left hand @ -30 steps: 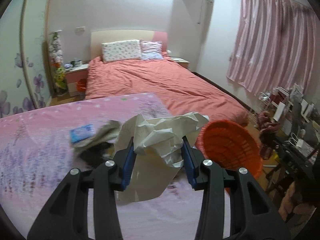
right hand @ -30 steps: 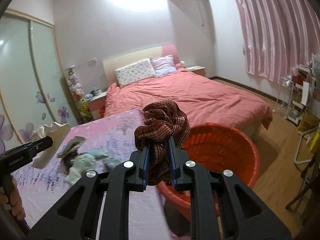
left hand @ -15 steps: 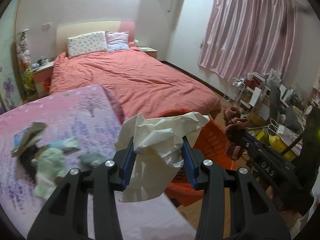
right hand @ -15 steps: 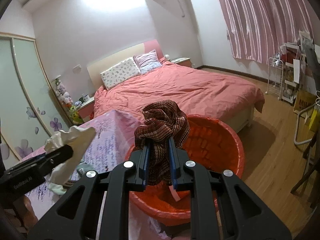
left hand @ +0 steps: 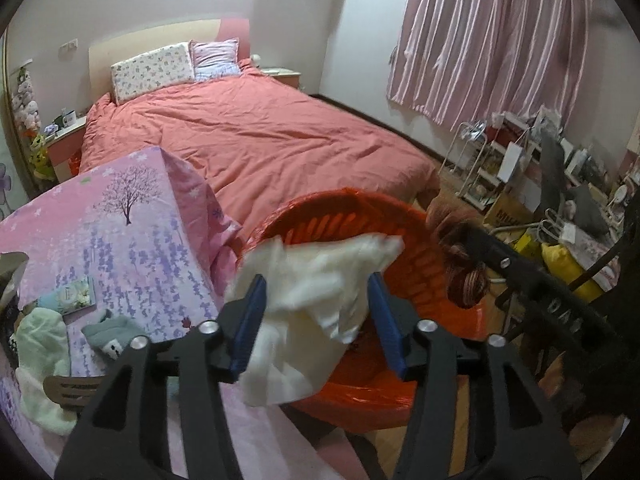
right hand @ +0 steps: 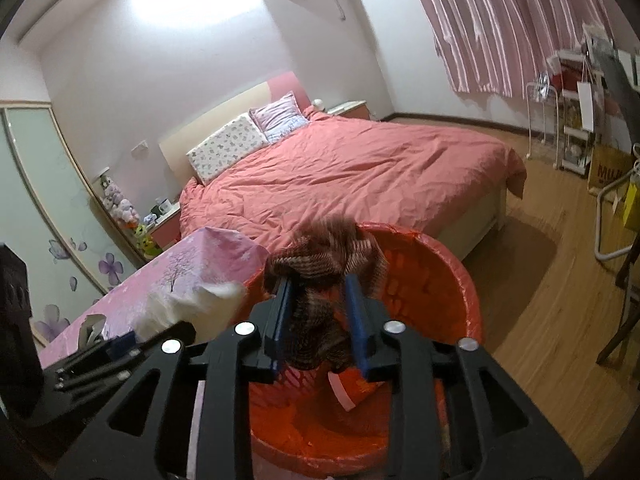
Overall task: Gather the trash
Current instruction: 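Lift the scarf and tissue over the orange basket and release both, then return both tools to the bed and grasp the light green sock with the left tool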
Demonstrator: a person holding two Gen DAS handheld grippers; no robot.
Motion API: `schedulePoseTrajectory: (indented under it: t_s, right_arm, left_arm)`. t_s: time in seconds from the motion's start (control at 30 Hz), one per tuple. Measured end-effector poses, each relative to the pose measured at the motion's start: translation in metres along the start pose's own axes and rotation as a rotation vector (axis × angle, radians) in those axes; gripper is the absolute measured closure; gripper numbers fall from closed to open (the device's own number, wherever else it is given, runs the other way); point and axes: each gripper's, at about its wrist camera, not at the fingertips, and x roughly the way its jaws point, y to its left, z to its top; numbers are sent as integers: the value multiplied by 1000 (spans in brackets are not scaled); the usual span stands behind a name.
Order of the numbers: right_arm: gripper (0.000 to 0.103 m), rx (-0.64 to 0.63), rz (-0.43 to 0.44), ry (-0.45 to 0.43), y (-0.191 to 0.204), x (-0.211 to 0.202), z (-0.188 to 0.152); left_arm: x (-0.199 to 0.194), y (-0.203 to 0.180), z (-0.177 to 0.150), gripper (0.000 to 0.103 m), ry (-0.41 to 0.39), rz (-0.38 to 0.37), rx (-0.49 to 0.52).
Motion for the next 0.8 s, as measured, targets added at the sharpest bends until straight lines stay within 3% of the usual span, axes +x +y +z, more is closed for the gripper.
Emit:
schedulePoseTrajectory:
  t_s: [0.2, 0.3, 0.5, 0.8]
  right_arm:
    - [54, 4, -32, 15, -3, -2, -7]
    - [51, -19, -46, 16, 5, -6, -10]
    - [50, -74, -35, 38, 24, -6, -13]
    - [50, -173, 27, 114, 74, 2, -36]
  left_arm:
    - [1, 15, -6, 40, 3, 52, 3]
    - [-9, 25, -11, 39, -7, 83, 4]
    - [-35, 55, -25, 38, -14, 135, -29]
    - [-85, 128, -59, 38, -37, 291, -107]
